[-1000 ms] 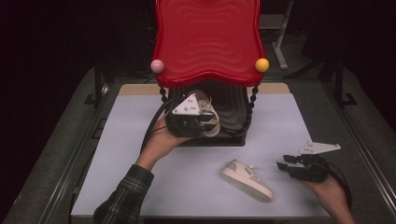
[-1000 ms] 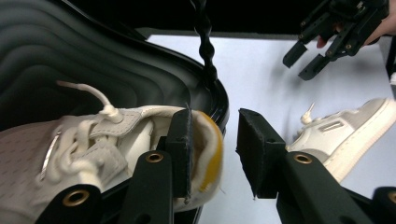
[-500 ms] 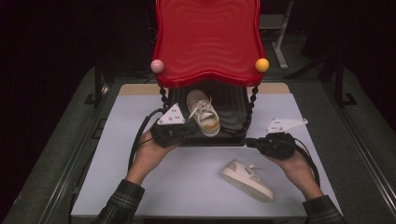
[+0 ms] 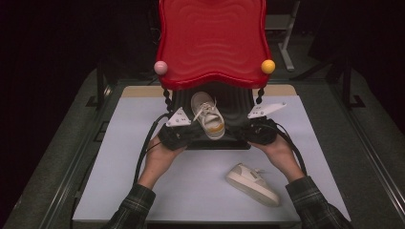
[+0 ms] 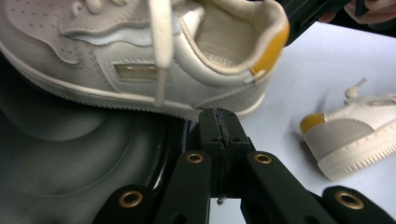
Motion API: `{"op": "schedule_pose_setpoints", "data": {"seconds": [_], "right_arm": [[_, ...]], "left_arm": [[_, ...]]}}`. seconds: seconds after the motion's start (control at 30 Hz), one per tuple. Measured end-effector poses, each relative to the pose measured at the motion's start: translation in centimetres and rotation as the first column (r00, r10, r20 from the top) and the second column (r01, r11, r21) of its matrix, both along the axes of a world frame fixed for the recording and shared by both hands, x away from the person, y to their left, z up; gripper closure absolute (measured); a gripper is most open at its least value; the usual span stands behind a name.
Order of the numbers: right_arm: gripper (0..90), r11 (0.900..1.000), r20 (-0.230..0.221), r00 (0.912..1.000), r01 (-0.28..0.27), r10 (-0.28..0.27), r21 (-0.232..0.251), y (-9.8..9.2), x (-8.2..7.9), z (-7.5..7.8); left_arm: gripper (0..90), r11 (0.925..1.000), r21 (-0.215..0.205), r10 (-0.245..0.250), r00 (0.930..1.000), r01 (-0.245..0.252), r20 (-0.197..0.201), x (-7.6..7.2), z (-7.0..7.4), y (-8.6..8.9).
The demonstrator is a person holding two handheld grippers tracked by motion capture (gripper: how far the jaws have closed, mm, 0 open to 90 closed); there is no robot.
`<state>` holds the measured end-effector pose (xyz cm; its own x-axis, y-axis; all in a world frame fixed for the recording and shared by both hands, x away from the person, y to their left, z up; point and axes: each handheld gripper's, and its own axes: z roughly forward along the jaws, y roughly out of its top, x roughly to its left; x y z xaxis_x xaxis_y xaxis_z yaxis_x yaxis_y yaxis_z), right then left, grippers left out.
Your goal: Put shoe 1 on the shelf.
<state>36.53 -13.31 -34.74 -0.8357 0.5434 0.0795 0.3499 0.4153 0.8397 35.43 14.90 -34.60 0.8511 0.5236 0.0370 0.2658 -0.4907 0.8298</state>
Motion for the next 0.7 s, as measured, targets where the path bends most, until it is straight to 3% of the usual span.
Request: {"op": "schedule_pose_setpoints", "data": {"seconds": [0.17,0.33,0.47,0.53,0.7], "right_arm": [[89.7,1.000,0.010,0.9996,-0.027,0.027,0.005,0.9,0.2,-0.1],[89.8,1.000,0.018,0.9995,-0.027,0.027,-0.003,1.7,0.1,0.0],[89.8,0.999,0.021,0.9989,-0.041,0.041,0.001,2.5,0.3,0.1],[89.8,0.999,0.027,0.9989,-0.037,0.037,-0.008,3.4,0.4,0.2],[89.8,0.999,0.027,0.9984,-0.049,0.049,0.009,4.0,0.7,0.3]], "left_arm": [[90.0,0.9999,0.003,0.011,0.9999,-0.011,0.004,0.0,0.1,-0.2],[90.0,0.9981,0.009,0.061,0.9978,-0.062,0.026,0.2,0.5,0.3],[90.0,0.9938,-0.019,0.110,0.9935,-0.110,0.030,0.6,0.7,0.7],[90.0,0.9875,-0.041,0.154,0.9876,-0.152,0.032,0.9,0.8,1.1],[90.0,0.9833,-0.056,0.175,0.9841,-0.173,0.030,1.0,0.7,1.5]]}}
